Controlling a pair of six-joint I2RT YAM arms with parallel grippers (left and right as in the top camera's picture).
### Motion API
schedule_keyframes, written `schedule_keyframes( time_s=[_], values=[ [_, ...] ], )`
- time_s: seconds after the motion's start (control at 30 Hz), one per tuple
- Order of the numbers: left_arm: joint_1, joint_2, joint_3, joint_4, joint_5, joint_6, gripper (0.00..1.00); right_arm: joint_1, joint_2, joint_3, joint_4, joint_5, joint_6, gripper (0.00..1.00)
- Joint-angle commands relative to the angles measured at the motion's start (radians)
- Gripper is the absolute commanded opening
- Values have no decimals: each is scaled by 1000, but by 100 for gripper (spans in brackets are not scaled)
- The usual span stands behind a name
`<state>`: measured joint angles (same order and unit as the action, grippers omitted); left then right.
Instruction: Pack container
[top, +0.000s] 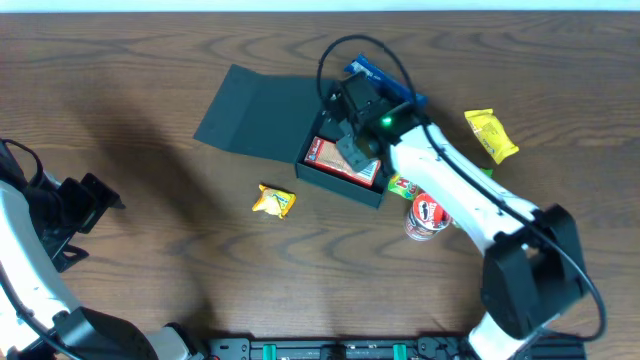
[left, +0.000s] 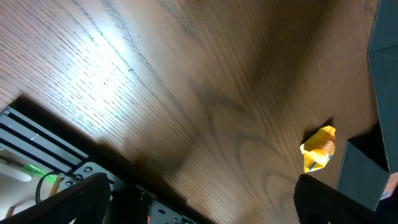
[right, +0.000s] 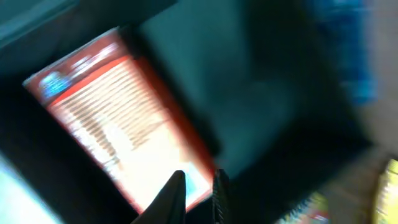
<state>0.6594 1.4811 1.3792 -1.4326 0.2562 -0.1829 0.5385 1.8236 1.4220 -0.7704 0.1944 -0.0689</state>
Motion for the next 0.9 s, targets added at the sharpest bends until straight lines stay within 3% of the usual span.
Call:
schedule_keyframes(
  time_s=[0.0,0.07,0.1,0.13,0.23,0.6,0.87],
  values=[
    [4,-3,11,-3,-5,0,95,-58,-11,0,27,156,102,46],
    [4,-3,11,-3,-4,0,95,-99,-5,-1,57,153,101,59],
    [4,-3,11,-3,-4,0,95,-118,-2,-1,74,154,70,73],
    [4,-3,11,-3,-4,0,95,-150,9,-1,108,153,-67,80],
    [4,-3,11,-3,-5,0,95,-198,29,-1,134,101,-245,89],
    [4,-4,11,-3,-5,0,95,-289,80,-1,136,-146,-534,76],
    [4,-3,11,-3,-4,0,95,-289,192,-1,218,-150,-576,65]
  ],
)
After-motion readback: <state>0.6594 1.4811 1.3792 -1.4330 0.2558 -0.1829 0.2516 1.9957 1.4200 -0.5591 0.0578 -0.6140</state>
